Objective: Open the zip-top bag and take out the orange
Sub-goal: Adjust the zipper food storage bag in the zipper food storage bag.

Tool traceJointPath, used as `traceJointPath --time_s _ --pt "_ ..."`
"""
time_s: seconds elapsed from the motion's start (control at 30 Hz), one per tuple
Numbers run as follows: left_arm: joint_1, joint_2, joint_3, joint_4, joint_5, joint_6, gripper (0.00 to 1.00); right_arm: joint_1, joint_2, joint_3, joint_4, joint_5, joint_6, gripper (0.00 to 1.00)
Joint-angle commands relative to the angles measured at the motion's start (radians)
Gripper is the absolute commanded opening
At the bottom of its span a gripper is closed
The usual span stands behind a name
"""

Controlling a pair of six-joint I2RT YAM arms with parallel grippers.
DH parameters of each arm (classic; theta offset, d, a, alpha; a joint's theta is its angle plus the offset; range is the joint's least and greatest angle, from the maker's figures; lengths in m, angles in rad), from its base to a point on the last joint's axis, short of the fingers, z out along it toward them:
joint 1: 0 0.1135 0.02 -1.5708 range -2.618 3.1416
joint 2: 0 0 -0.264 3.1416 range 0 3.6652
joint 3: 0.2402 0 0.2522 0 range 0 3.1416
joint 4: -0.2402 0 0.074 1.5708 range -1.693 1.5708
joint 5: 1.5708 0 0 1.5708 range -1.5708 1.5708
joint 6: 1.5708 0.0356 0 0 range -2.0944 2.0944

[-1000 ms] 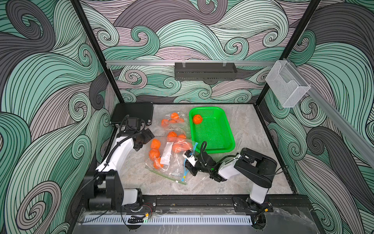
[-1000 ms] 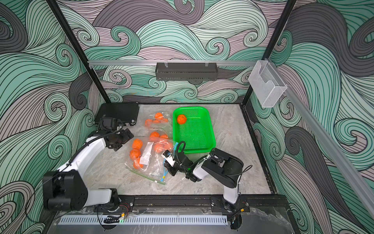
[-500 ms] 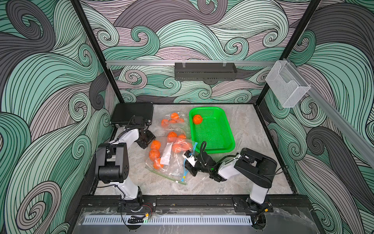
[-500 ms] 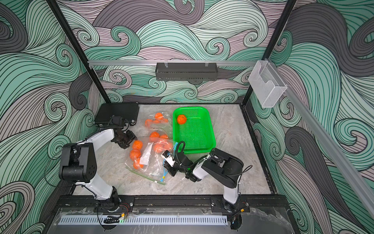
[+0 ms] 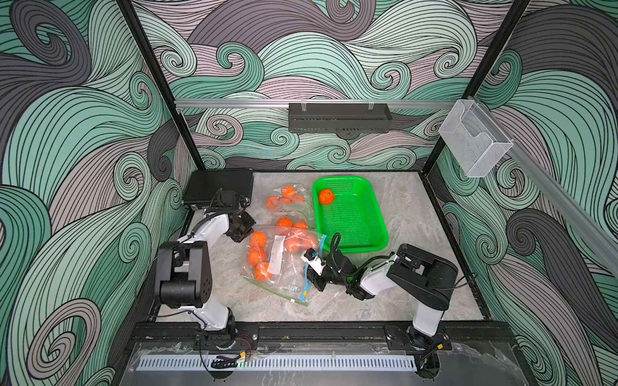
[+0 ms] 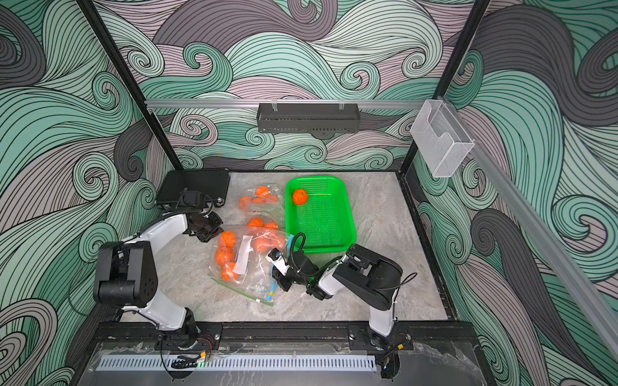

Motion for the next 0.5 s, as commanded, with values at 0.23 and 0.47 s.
traceJointPath --time_s 0.23,0.47 --pt "-0.174 -0.401 -0.064 -0.025 -0.031 0.102 0.0 -0.006 0.002 0.011 -0.003 0.023 0.002 0.24" --pt "-0.221 -0.618 -0.193 0.129 0.015 0.134 0.0 -0.006 0.01 0.008 0.009 0.03 0.014 0.24"
